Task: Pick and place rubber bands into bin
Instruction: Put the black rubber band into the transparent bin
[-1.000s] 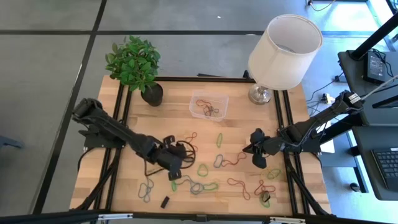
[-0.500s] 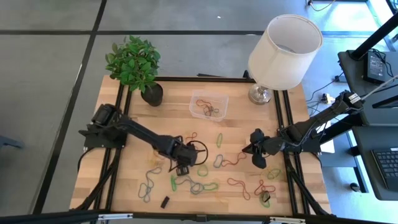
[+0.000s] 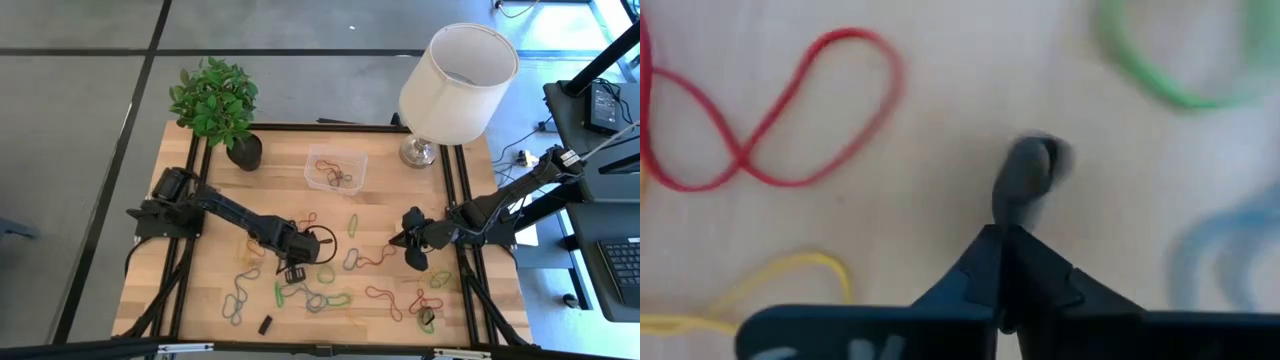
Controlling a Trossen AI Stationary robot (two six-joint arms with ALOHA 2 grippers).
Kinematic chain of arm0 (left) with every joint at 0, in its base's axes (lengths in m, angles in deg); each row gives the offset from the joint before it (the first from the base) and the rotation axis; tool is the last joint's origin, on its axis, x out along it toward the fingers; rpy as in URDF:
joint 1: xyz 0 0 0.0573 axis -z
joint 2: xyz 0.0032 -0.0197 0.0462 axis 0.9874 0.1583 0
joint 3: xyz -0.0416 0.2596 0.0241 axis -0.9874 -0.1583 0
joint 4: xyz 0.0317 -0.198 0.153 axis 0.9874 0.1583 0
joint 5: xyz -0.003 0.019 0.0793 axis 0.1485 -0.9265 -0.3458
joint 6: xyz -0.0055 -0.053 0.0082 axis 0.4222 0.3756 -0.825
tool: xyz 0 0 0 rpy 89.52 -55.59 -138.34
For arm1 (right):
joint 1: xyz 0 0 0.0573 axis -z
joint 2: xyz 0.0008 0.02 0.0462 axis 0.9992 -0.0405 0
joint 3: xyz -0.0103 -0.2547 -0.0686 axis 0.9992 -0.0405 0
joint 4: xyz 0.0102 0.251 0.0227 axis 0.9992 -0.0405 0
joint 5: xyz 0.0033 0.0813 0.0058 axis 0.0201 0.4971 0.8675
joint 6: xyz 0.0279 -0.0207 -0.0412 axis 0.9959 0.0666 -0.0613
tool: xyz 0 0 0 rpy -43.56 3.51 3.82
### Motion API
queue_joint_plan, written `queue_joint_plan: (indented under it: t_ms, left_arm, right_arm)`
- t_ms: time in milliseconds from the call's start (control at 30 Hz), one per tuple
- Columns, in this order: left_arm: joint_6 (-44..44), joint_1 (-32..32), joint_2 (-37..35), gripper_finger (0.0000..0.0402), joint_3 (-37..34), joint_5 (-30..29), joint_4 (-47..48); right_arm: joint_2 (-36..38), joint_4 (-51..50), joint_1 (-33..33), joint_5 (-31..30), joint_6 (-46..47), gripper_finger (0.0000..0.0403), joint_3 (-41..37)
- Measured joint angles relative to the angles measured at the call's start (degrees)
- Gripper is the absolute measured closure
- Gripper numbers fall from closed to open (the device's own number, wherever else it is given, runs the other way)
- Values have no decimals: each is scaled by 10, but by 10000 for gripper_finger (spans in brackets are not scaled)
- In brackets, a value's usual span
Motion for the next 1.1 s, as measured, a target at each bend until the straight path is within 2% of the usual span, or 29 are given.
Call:
queue_joint_plan:
  t_ms: [233,367,500,667,800,967,1100]
  left_arm:
    - [-33,-49,-81,397,59,-21,97]
    - [-124,-101,-91,398,146,-51,201]
    - [-239,-169,-78,398,229,-76,233]
    - [-379,-260,-22,399,320,-68,238]
    - [-461,-309,49,399,383,-47,239]
    - [-512,-350,138,399,435,-25,237]
    - [-530,-369,191,398,441,-24,237]
  right_arm:
    - [0,0,0,0,0,397,0]
    - [0,7,0,0,-1,397,0]
    - [0,23,6,0,-2,397,0]
    - [0,29,17,0,-1,397,0]
    - [0,33,27,-11,1,397,0]
    - [0,36,43,-11,1,397,0]
    - [0,37,56,-11,2,397,0]
